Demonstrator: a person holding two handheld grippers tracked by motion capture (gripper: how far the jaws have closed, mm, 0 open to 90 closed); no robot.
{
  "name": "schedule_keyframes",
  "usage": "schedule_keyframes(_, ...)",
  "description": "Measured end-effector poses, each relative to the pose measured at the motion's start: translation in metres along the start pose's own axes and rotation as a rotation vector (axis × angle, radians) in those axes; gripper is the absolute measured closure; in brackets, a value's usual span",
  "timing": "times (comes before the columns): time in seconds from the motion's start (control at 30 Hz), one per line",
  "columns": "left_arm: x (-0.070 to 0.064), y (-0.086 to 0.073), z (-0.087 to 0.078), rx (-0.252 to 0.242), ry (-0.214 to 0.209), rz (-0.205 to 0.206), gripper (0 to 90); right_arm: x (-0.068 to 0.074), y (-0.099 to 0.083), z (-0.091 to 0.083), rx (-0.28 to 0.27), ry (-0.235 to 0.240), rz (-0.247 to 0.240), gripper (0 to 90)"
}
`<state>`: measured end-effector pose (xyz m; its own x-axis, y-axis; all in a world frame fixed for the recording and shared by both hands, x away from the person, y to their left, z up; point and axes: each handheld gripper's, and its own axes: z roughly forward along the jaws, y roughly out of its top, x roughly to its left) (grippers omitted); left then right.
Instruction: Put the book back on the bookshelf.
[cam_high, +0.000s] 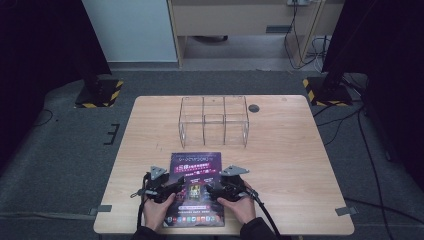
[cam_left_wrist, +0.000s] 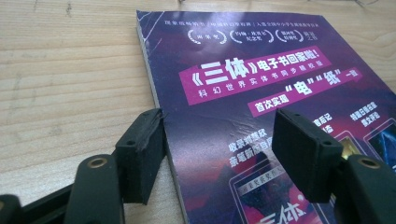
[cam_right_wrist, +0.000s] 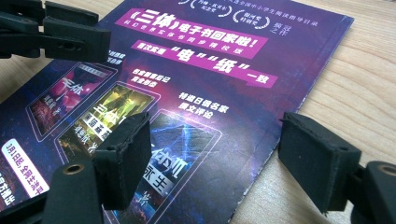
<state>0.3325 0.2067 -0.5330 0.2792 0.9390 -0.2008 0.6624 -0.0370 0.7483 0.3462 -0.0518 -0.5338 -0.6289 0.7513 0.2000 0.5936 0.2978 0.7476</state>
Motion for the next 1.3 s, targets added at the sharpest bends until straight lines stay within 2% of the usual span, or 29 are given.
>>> schedule_keyframes(0.1, 0.001, -0.001, 0.000, -0.020, -0.002, -0.028, 33.3, -0.001, 0.000, 0.000, -0.004, 0.003, 0.007, 25.8)
schedule_keyframes(0.33, 0.000, -0.002, 0.001, -0.021, 0.002, -0.022, 33.3, -0.001, -0.003, 0.000, -0.014, 0.001, 0.002, 25.6)
schedule_keyframes(0.4, 0.000, -0.002, 0.001, -0.024, 0.004, -0.027, 35.6, -0.001, -0.003, 0.000, -0.017, 0.004, 0.012, 25.6)
schedule_keyframes(0.5, 0.004, -0.003, -0.001, -0.039, 0.005, -0.072, 41.5, -0.002, -0.003, 0.000, -0.023, 0.012, 0.018, 25.6)
schedule_keyframes(0.57, 0.005, -0.003, -0.001, -0.046, -0.001, -0.090, 43.1, -0.003, -0.004, 0.000, -0.030, 0.023, 0.046, 25.7)
schedule_keyframes(0.63, 0.006, -0.003, -0.002, -0.049, -0.003, -0.101, 43.9, -0.004, -0.004, -0.001, -0.033, 0.025, 0.049, 26.0)
schedule_keyframes(0.77, 0.009, -0.004, -0.006, -0.085, -0.035, -0.150, 46.4, -0.005, -0.004, 0.000, -0.036, 0.030, 0.050, 26.3)
schedule_keyframes(0.87, 0.010, -0.003, -0.011, -0.121, -0.077, -0.166, 47.7, -0.006, -0.004, -0.001, -0.041, 0.033, 0.060, 27.1)
schedule_keyframes(0.93, 0.009, -0.002, -0.014, -0.141, -0.112, -0.167, 47.6, -0.006, -0.004, -0.001, -0.038, 0.035, 0.062, 27.1)
schedule_keyframes(0.97, 0.009, -0.002, -0.014, -0.141, -0.112, -0.167, 47.7, -0.006, -0.004, -0.001, -0.038, 0.035, 0.062, 27.1)
schedule_keyframes(1.03, 0.006, -0.002, -0.015, -0.144, -0.163, -0.162, 47.5, -0.007, -0.004, -0.001, -0.043, 0.040, 0.060, 27.5)
schedule_keyframes(1.07, 0.003, -0.002, -0.014, -0.136, -0.171, -0.134, 47.3, -0.007, -0.004, -0.001, -0.042, 0.040, 0.059, 27.5)
schedule_keyframes(1.1, 0.001, -0.002, -0.014, -0.130, -0.164, -0.116, 46.4, -0.007, -0.004, -0.001, -0.041, 0.042, 0.061, 27.5)
schedule_keyframes(1.23, 0.006, -0.002, -0.010, -0.105, -0.177, -0.120, 42.5, -0.007, -0.004, -0.002, -0.034, 0.044, 0.070, 28.0)
schedule_keyframes(1.3, 0.008, -0.002, -0.009, -0.095, -0.174, -0.109, 41.5, -0.007, -0.004, -0.001, -0.038, 0.043, 0.067, 28.0)
